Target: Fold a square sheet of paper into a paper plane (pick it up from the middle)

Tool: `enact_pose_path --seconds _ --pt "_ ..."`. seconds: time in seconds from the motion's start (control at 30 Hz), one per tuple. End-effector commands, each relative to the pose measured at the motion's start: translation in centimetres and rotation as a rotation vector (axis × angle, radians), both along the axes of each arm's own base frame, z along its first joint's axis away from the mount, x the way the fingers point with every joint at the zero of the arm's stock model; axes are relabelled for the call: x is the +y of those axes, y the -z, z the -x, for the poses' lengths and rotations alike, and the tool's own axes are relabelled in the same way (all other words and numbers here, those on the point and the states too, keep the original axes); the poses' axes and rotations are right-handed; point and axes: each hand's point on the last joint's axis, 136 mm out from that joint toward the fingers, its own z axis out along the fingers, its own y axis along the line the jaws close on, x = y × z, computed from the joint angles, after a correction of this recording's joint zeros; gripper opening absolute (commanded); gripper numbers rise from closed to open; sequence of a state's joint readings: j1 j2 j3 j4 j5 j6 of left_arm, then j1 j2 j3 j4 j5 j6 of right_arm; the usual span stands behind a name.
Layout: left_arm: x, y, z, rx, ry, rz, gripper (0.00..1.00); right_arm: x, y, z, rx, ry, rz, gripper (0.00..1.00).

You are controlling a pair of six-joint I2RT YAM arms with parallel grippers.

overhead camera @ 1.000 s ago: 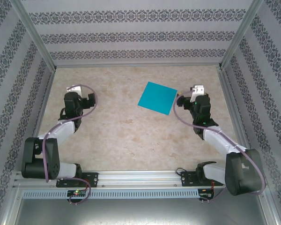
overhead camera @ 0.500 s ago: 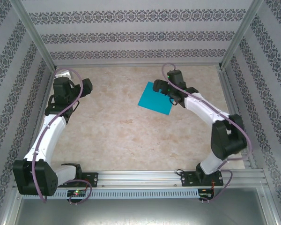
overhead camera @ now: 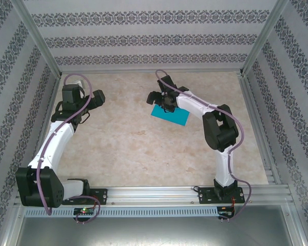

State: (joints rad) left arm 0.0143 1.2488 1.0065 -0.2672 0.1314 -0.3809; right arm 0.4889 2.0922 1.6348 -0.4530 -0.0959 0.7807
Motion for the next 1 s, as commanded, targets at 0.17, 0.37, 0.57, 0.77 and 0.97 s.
enact_pose_path --seconds 0.17,0.37,0.57,0.77,0.97 --pt "-0.7 0.0 -0.4 0.025 0.033 0.016 1.0 0.3 3.0 -0.5 0.113 0.005 0.063 0.93" --pt "-1.0 0.8 -0.6 0.053 0.041 0.03 1.0 1.0 5.2 0.2 0.177 -0.02 0.046 0.92" --pt "-1.0 1.2 -0.7 0.071 0.041 0.036 1.0 2.8 6.9 3.2 0.246 -0.101 0.058 0.89" --pt "-0.9 1.8 -0.8 0.093 0.026 0.048 1.0 4.1 8.2 9.2 0.326 -0.161 0.065 0.88" --pt "-1.3 2.3 -0.9 0.109 0.03 0.074 1.0 4.0 9.3 18.8 0.436 -0.26 0.147 0.89"
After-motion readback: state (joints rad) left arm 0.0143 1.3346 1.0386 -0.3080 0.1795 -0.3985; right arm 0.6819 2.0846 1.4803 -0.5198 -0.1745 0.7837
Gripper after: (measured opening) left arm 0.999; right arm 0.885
